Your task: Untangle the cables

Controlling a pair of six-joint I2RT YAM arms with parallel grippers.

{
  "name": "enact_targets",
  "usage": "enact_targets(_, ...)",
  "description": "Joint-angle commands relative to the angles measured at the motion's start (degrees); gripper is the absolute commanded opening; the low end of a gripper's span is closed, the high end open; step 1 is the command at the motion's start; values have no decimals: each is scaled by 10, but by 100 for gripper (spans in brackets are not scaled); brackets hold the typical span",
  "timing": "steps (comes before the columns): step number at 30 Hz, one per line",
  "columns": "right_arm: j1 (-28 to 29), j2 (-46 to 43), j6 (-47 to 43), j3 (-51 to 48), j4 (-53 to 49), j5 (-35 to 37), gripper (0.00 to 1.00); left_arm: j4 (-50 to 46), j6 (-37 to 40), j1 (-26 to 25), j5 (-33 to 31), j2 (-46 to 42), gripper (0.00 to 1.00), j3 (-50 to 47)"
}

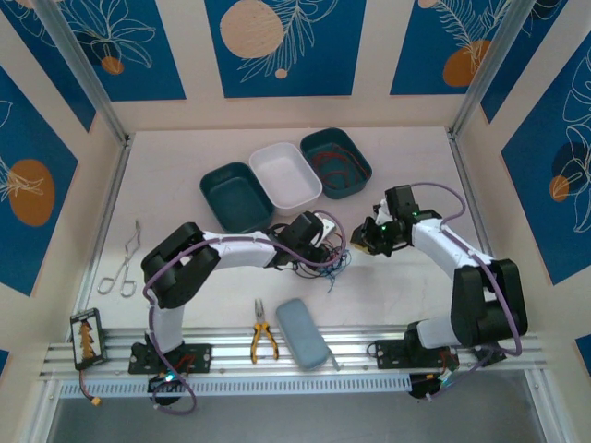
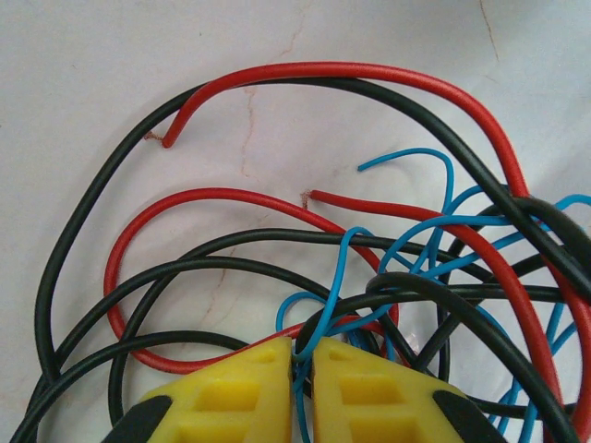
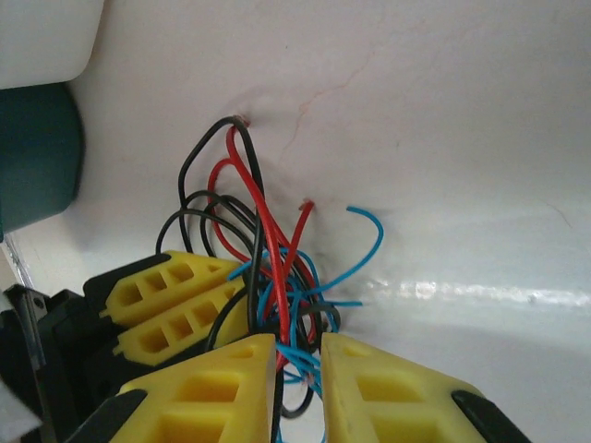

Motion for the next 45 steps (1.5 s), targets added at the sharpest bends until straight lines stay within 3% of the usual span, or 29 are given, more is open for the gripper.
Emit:
enact_targets(1,1,25,0,19,22,-33,21,-5,-7,-5,4,6,12,0)
enact_targets(18,7,97,0,38,49,-50,20,-1,-8,-5,5,10,12,1)
enact_targets(32,16,98,1,32,45,-55,19,-1,-10,-5,3,11,12,1)
enact_targets(45,18,46,-9,33,-2,-16,5,-2,-13,-5,-2,5,12,-5)
